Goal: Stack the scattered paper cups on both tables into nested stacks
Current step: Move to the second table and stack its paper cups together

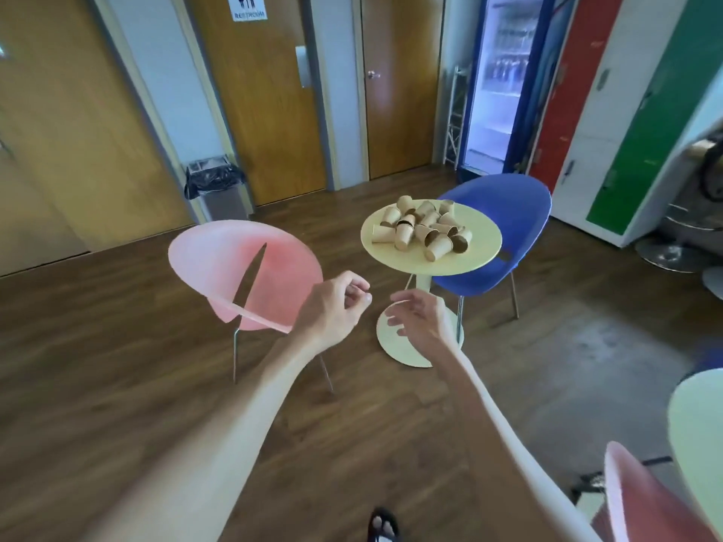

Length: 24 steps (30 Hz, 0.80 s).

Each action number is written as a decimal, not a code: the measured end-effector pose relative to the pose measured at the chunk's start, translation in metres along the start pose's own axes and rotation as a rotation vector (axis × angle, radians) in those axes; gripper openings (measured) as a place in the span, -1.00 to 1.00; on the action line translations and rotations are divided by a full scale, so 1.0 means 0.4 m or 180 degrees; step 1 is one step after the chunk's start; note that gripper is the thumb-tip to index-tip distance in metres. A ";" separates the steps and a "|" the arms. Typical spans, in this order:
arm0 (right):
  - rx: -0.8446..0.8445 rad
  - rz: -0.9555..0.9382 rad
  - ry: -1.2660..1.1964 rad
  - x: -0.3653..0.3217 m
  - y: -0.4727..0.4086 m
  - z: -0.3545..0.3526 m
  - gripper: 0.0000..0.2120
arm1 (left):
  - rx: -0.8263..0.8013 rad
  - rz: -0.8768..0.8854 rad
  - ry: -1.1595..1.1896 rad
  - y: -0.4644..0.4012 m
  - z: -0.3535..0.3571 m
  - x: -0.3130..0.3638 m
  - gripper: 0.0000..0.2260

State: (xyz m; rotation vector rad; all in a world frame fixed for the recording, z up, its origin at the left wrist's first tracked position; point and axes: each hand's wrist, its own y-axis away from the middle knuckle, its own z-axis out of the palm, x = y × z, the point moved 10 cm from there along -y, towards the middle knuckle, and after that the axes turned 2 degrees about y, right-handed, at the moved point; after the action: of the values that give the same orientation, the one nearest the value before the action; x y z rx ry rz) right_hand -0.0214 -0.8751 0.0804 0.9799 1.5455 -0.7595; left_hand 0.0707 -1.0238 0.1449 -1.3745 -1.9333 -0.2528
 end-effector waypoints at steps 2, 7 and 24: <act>0.0126 0.0040 0.0030 0.008 -0.108 -0.006 -0.88 | -0.0085 0.0064 0.0031 -0.114 0.032 -0.031 -0.85; 0.0432 0.0152 0.0195 0.005 -0.367 -0.036 -0.85 | -0.0314 0.0193 0.0030 -0.395 0.092 -0.084 -0.85; 0.1354 0.0977 0.0526 0.193 -1.098 -0.083 -0.83 | -0.1033 -0.0085 0.0105 -1.216 0.465 -0.406 -0.70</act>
State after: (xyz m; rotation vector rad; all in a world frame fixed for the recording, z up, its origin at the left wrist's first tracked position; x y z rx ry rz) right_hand -0.4321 -1.0301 -0.0041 1.5881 1.3502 -0.8180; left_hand -0.4160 -1.2399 0.0259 -1.5386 -1.9442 -0.6207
